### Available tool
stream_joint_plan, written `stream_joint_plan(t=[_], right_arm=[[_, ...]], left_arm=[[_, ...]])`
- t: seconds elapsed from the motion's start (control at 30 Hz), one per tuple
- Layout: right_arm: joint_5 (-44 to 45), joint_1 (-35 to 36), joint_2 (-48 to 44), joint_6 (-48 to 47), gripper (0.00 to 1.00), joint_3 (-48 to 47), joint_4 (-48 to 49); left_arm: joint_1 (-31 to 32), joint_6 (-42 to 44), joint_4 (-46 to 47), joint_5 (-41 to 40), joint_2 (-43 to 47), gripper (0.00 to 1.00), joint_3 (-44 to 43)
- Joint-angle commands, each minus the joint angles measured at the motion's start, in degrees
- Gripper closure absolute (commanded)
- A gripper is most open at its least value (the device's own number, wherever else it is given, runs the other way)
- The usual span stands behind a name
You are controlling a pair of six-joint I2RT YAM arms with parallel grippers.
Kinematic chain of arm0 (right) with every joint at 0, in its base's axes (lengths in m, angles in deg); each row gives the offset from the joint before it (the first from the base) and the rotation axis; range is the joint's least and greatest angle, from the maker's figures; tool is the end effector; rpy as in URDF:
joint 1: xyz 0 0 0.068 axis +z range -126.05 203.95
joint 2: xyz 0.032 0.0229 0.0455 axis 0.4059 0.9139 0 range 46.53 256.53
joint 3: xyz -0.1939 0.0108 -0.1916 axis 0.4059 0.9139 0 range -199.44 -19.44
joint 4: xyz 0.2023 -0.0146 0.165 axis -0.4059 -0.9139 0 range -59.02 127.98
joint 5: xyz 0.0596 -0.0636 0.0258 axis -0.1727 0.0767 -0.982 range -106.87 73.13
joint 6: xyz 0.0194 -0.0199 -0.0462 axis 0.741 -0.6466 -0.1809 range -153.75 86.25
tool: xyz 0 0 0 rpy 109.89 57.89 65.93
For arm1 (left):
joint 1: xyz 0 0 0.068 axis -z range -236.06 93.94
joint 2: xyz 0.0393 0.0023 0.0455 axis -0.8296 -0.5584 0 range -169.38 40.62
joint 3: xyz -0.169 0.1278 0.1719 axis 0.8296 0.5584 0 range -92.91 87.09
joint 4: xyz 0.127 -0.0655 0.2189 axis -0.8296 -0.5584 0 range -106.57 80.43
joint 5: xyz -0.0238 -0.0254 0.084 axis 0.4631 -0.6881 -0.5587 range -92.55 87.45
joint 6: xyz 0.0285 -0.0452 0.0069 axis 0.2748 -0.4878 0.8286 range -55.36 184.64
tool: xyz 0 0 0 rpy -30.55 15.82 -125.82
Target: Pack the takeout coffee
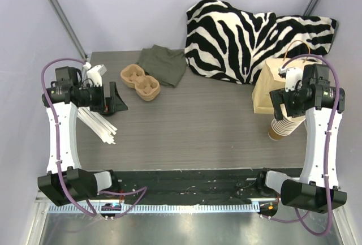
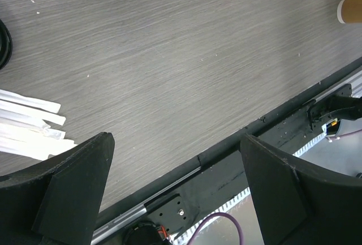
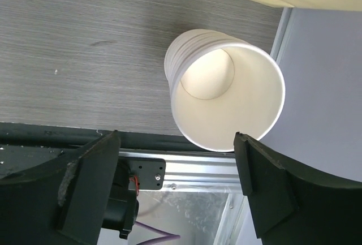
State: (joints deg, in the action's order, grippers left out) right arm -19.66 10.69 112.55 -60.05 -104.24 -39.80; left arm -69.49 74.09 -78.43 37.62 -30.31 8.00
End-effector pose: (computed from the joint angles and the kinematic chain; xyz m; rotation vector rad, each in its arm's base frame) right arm 0.1772 -0.0400 0.3965 -0.3142 2.5915 -0.1851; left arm 0.2167 0.0281 0.3689 0.1466 2.4202 -0.7397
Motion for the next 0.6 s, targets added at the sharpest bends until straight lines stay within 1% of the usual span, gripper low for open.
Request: stream_joint_plan(t=[0.0, 0.1, 0.33, 0.4, 0.57], right_arm=[[4.6, -0.3, -0.5, 1.1, 0.17, 2.0, 0.7], [3.5, -0.3, 1.1, 2.4, 0.26, 2.3, 1.0], [3.6, -0.2, 5.3, 3.0, 0.30, -6.6, 0.3], [4.1, -0.3, 6.4, 2.7, 0.30, -7.8, 0.2], [5.4, -0.2, 7.5, 2.1, 0.36, -8.2, -0.1]], left_arm=[[0.4, -0.4, 0.0, 2.5, 0.9, 0.00, -1.0], [0.8, -0.8, -0.1, 3.0, 1.1, 0.00, -1.2], [3.6, -1.5, -1.9, 2.6, -0.3, 0.00, -2.6], [4.5, -2.4, -2.2, 2.6, -1.4, 0.00, -3.2], [4.9, -5.0, -3.6, 3.2, -3.9, 0.00, -6.2]])
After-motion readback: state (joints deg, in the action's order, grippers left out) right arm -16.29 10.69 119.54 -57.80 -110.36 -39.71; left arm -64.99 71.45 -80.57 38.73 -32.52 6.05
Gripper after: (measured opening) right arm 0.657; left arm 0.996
